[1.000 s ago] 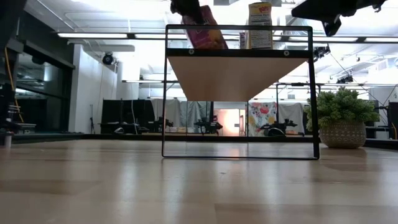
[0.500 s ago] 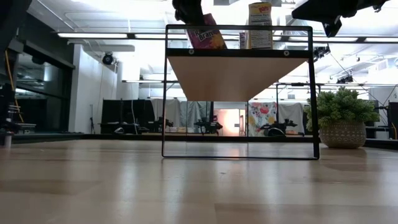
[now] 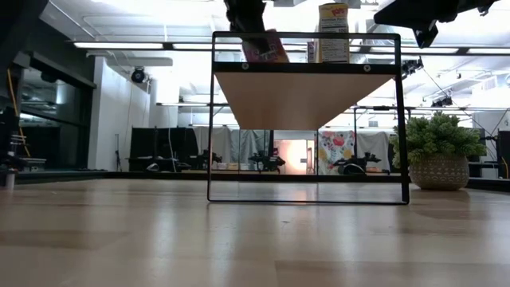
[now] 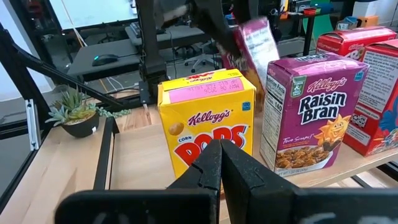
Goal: Stack cereal on shelf
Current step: Put the purple cereal box on the shelf aligned with the purple cereal box
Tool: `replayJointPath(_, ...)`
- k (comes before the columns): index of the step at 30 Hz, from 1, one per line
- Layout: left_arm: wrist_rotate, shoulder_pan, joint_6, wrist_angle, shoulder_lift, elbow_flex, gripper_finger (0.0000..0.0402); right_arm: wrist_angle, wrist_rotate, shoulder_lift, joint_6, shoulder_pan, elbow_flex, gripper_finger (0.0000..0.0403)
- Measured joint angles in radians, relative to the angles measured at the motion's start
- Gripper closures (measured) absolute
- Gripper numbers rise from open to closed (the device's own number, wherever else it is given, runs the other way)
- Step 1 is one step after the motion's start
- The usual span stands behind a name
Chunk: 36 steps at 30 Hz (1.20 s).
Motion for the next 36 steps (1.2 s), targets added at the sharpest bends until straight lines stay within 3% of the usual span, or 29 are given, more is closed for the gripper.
replayJointPath(6,-0.005,0.000,0.026,0.034,0.015,0.000,0.0261,-0.004,0.000,0.000,0.000,0.000,0.000,0.0402)
replayJointPath(17,-0.008,0.000,0.016,0.036,0.017,0.000,0.0184,-0.007,0.000,0.000,0.008,0.000,0.000,0.0402)
replayJointPath(23,-0.009,0.004,0.023,0.032,0.017,0.005,0.0168,-0.007,0.000,0.000,0.015,0.000,0.000,0.0402)
replayJointPath(36,-0.008,0.018,0.032,-0.091,0.002,0.243,0.0169,-0.007,0.000,0.000,0.015,0.000,0.000,0.0402)
